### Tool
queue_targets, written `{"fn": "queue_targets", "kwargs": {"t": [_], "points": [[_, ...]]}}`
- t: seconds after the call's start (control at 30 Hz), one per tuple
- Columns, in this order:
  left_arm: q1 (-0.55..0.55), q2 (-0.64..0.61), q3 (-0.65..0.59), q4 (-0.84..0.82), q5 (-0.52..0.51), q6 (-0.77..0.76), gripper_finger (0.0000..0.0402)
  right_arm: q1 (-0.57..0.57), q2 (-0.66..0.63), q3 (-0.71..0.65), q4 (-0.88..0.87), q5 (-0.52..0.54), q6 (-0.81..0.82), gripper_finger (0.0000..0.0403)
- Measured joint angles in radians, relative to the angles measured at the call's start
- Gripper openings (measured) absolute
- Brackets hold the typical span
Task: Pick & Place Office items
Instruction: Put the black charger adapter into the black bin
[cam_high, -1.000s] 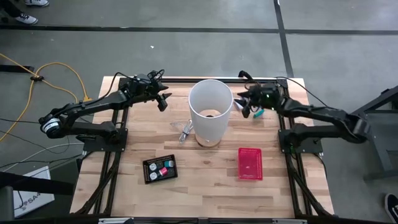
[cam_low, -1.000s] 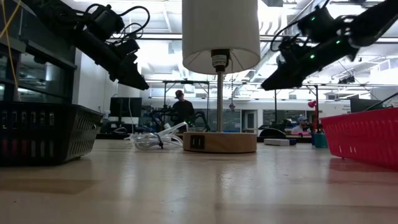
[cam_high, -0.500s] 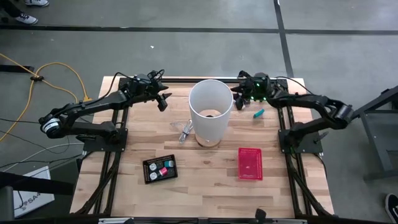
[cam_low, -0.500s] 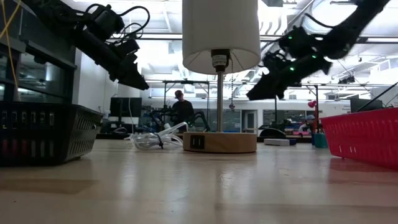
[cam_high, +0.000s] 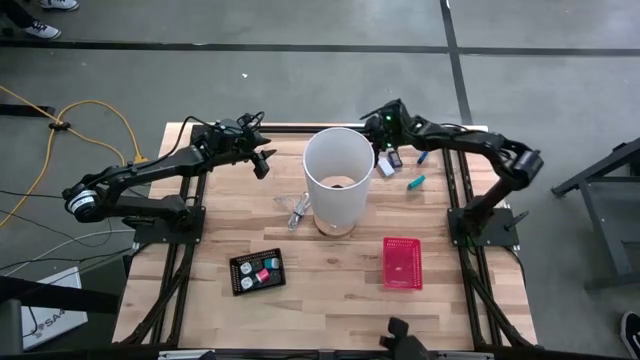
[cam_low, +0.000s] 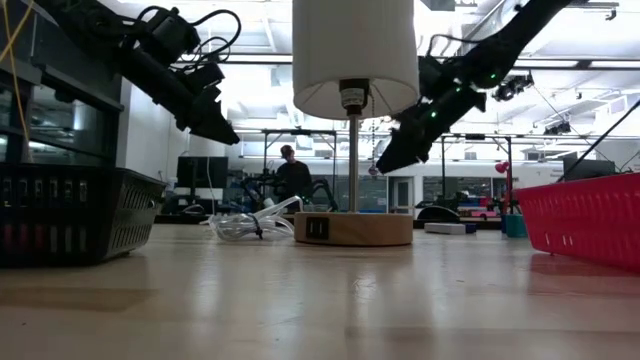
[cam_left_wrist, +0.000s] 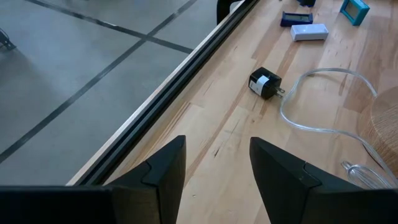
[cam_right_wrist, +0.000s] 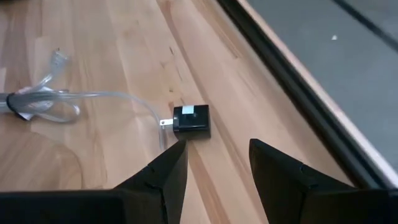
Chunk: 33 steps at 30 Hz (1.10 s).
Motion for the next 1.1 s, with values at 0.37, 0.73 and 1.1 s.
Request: {"fn": "queue_targets", "kwargs": {"t": [0.37,0.73,1.1], "points": [[0.0,0.0,0.0,0.0,0.0,0.0,0.0172,0.003,0.106,0.014,0.069,-0.028,0.018,0.016],[0.0,0.0,0.0,0.0,0.0,0.0,0.0172,0.073,0.115,0.015,0.15,0.11,-0.12,0.016],[0.0,0.0,0.0,0.0,0.0,0.0,0.0172,0.034,0.114,0.015,0.153,0.114,-0.204,0.016]]}}
